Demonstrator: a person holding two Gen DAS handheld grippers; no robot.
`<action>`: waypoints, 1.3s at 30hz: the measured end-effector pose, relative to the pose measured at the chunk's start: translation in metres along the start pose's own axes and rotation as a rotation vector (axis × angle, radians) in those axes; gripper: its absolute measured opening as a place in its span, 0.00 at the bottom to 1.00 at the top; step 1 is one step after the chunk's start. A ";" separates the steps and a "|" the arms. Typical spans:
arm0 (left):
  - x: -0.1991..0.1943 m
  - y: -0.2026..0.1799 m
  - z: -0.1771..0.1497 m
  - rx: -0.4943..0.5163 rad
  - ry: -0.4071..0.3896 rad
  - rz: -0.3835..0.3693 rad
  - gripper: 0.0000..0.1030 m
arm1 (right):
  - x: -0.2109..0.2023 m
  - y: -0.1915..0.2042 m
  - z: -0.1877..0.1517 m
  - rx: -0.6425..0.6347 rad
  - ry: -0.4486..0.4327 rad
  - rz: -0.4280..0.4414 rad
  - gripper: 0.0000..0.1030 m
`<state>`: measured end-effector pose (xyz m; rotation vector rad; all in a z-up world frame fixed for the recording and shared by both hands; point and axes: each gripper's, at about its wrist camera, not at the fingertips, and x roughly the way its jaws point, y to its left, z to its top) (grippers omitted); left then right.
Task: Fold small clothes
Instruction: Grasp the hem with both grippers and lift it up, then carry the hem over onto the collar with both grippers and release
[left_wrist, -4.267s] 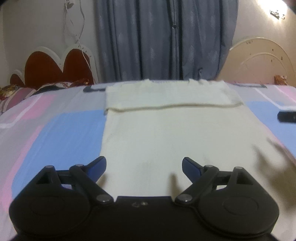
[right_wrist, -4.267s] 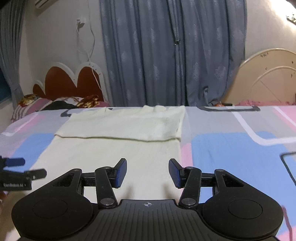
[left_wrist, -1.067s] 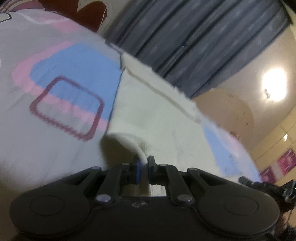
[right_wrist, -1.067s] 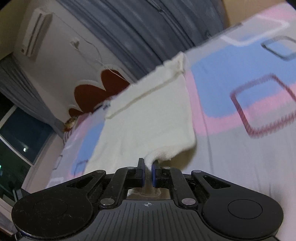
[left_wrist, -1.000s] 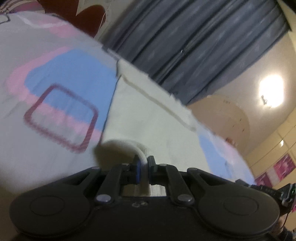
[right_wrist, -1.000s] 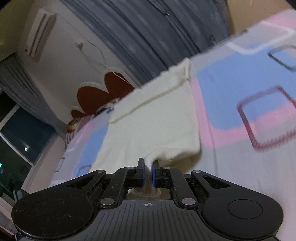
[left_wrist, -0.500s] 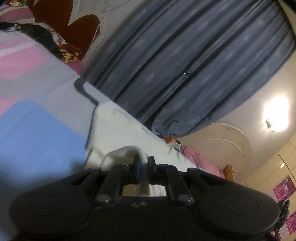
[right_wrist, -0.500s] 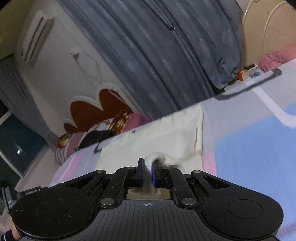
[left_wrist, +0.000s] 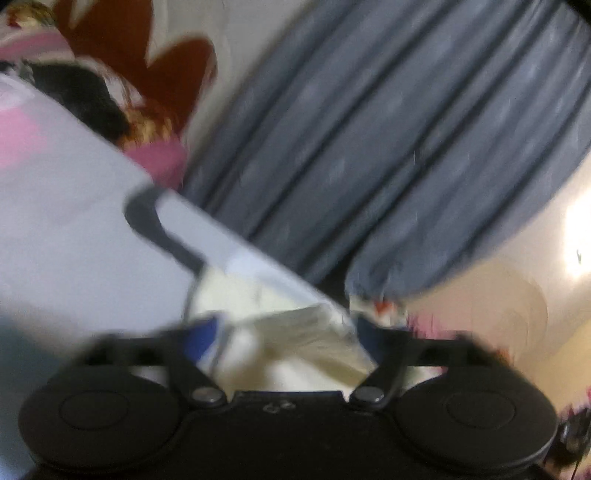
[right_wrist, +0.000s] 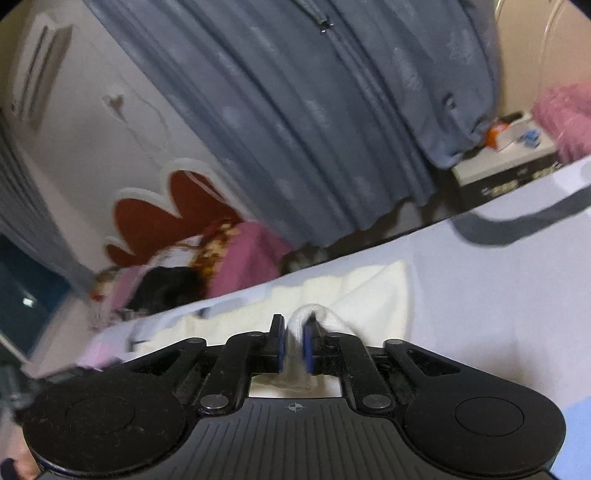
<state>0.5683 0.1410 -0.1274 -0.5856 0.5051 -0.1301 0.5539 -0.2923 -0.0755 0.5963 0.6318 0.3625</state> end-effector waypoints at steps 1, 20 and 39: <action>-0.004 0.002 0.000 0.015 -0.018 -0.005 0.83 | -0.005 -0.002 -0.002 -0.011 -0.041 -0.019 0.38; 0.026 -0.048 -0.021 0.474 0.055 0.122 0.05 | 0.034 0.036 -0.041 -0.488 0.038 -0.201 0.01; 0.073 -0.125 -0.075 0.645 0.131 0.146 0.88 | 0.099 0.104 -0.080 -0.554 0.139 -0.117 0.38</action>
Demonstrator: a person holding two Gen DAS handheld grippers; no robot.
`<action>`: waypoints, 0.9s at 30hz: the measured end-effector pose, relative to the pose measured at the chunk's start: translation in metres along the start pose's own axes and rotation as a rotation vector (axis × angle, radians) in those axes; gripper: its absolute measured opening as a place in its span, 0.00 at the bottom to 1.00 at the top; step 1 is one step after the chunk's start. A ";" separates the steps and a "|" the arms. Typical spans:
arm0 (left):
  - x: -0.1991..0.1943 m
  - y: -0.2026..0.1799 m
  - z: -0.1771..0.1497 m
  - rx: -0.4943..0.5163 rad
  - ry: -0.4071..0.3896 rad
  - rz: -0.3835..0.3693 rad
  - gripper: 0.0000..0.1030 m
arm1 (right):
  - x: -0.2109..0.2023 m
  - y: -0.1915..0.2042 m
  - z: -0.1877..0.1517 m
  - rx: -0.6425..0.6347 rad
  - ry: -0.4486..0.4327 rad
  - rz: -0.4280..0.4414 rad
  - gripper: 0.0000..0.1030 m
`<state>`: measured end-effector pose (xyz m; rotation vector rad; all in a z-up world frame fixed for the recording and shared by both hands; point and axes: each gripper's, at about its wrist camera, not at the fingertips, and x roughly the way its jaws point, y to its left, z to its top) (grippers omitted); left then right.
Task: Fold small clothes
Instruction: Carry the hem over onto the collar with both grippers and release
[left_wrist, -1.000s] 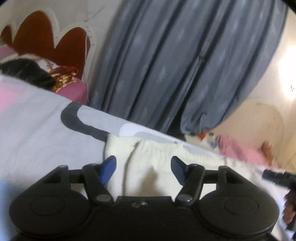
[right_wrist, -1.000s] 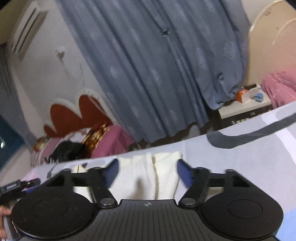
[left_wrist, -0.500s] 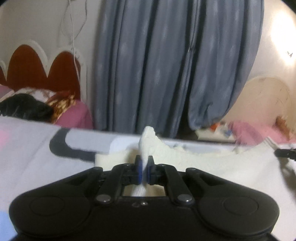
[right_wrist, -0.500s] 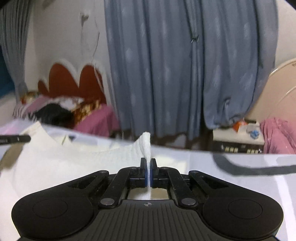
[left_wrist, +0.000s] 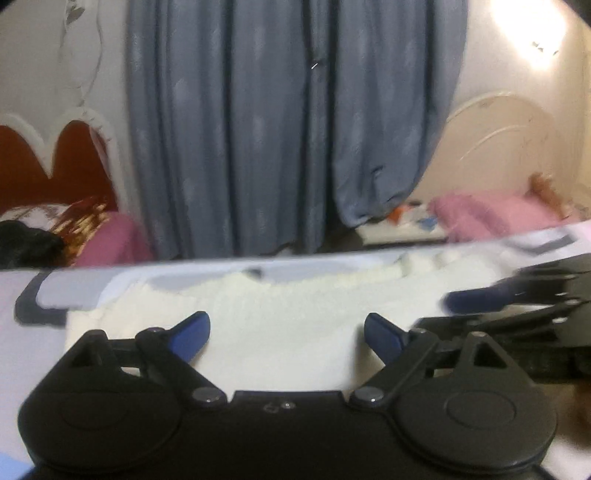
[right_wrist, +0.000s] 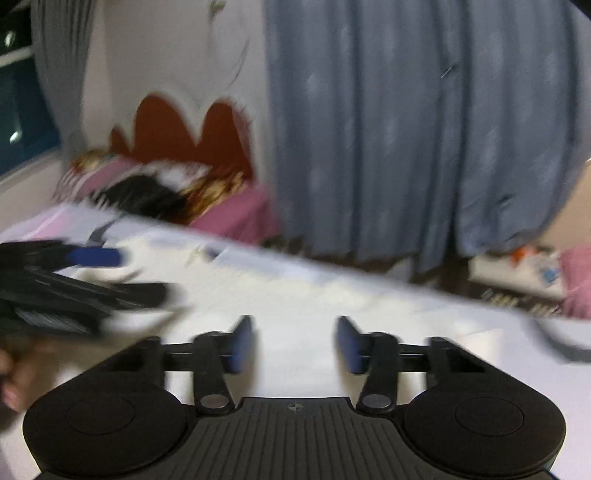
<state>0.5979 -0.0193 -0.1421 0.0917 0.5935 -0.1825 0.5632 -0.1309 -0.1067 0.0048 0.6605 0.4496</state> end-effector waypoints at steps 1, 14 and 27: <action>0.002 0.013 -0.005 -0.043 0.015 0.015 0.89 | 0.003 0.001 -0.004 -0.014 -0.001 -0.015 0.38; -0.065 0.003 -0.025 -0.007 -0.112 -0.003 0.84 | -0.063 -0.033 -0.025 0.058 -0.123 -0.087 0.43; -0.071 -0.022 -0.038 -0.015 -0.004 -0.070 0.83 | -0.057 0.013 -0.037 -0.026 -0.039 -0.026 0.43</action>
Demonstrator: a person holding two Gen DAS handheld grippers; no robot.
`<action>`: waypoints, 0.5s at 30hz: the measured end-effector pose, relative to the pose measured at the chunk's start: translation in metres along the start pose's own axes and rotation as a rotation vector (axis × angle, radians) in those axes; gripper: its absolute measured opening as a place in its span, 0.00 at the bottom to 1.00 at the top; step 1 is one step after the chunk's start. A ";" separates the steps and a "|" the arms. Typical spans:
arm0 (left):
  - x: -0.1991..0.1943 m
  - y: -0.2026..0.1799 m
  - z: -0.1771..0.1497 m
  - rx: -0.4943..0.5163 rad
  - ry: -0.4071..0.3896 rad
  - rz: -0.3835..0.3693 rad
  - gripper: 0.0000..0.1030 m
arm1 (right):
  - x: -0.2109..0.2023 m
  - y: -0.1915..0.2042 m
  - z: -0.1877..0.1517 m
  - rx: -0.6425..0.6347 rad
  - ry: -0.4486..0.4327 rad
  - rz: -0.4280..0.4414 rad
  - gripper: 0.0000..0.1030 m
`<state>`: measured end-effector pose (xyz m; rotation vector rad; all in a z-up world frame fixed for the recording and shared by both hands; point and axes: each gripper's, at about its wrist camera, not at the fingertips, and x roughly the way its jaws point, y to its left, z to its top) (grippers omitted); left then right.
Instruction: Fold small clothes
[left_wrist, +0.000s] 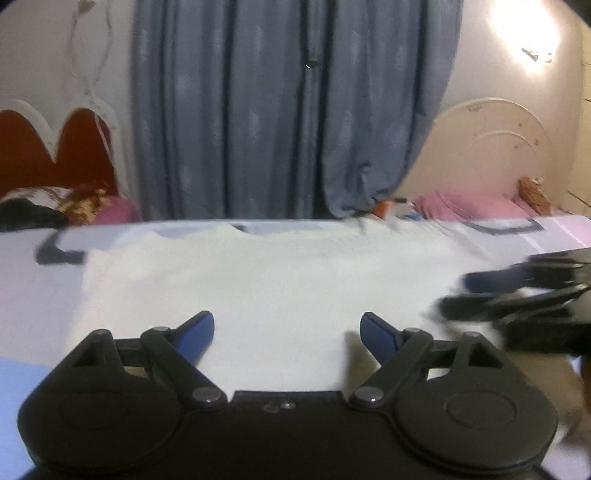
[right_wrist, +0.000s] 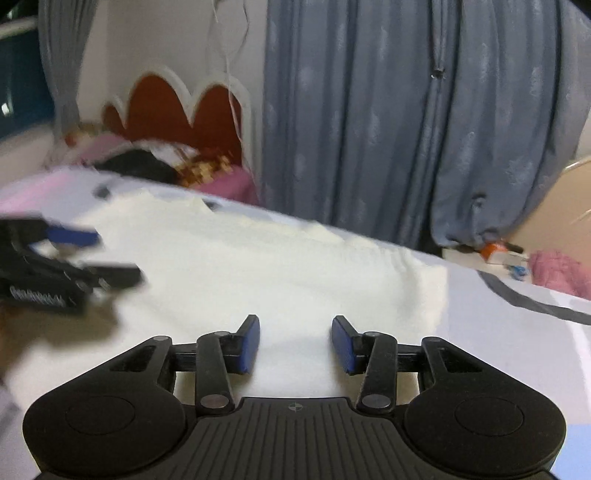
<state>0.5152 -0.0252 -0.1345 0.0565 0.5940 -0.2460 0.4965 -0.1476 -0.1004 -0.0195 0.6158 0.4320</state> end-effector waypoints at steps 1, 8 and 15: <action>0.006 -0.006 -0.003 0.017 0.019 -0.007 0.83 | 0.000 0.004 -0.003 -0.002 0.027 0.011 0.43; -0.023 0.018 -0.035 0.109 -0.001 0.107 0.85 | -0.019 -0.012 -0.027 -0.043 0.043 -0.069 0.43; -0.062 0.021 -0.033 -0.015 -0.023 0.063 0.82 | -0.070 0.006 -0.036 -0.008 -0.001 -0.013 0.43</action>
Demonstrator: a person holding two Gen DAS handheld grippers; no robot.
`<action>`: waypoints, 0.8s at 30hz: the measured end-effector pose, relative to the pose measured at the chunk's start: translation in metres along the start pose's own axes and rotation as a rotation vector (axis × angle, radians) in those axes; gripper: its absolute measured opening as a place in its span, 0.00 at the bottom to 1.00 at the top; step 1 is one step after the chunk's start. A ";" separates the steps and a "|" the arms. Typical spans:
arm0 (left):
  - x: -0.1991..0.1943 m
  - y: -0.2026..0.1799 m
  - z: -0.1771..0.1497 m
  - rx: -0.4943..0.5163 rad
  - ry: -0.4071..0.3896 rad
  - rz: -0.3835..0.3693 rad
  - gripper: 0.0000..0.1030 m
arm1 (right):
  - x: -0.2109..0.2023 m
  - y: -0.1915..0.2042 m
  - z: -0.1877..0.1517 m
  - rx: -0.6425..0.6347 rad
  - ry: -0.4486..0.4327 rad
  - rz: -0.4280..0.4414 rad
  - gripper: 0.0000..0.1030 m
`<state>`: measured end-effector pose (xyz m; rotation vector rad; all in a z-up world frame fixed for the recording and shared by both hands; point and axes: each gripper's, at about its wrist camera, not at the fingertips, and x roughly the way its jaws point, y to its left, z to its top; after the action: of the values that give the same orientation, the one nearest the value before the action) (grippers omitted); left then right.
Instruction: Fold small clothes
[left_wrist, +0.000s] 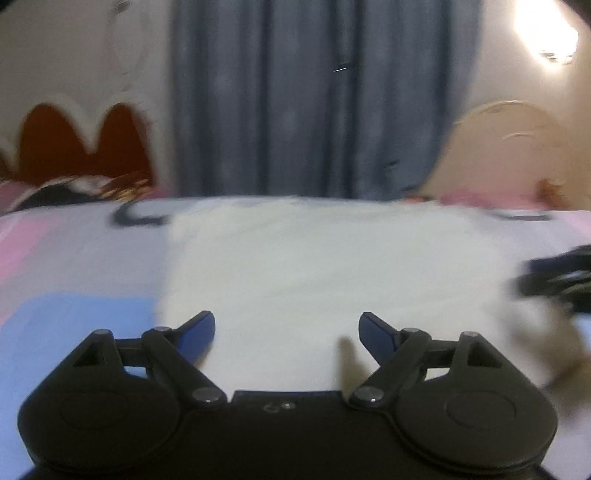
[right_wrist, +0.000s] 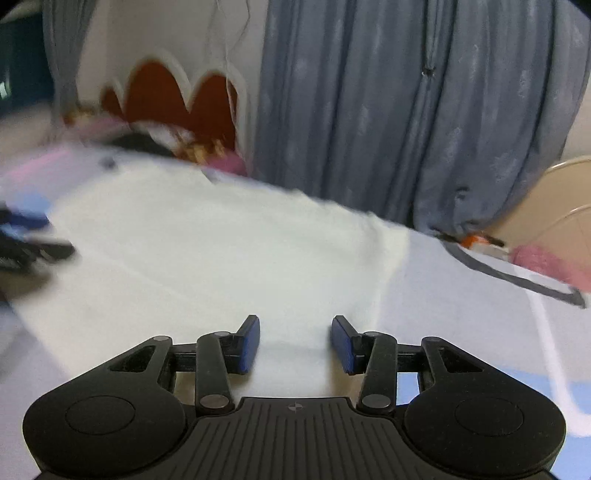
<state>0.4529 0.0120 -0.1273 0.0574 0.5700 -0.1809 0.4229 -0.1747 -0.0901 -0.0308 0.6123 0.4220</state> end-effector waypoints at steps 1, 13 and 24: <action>-0.002 -0.014 0.001 0.023 -0.004 -0.022 0.83 | -0.003 0.013 0.000 -0.002 -0.002 0.024 0.43; -0.030 0.008 -0.051 -0.023 0.074 0.044 0.78 | -0.041 0.045 -0.065 -0.027 0.064 -0.117 0.36; -0.033 0.020 -0.049 -0.123 0.081 0.115 0.78 | -0.048 0.031 -0.056 0.110 0.047 -0.224 0.29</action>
<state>0.4033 0.0415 -0.1512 -0.0215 0.6558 -0.0320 0.3440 -0.1727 -0.1063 -0.0040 0.6701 0.1704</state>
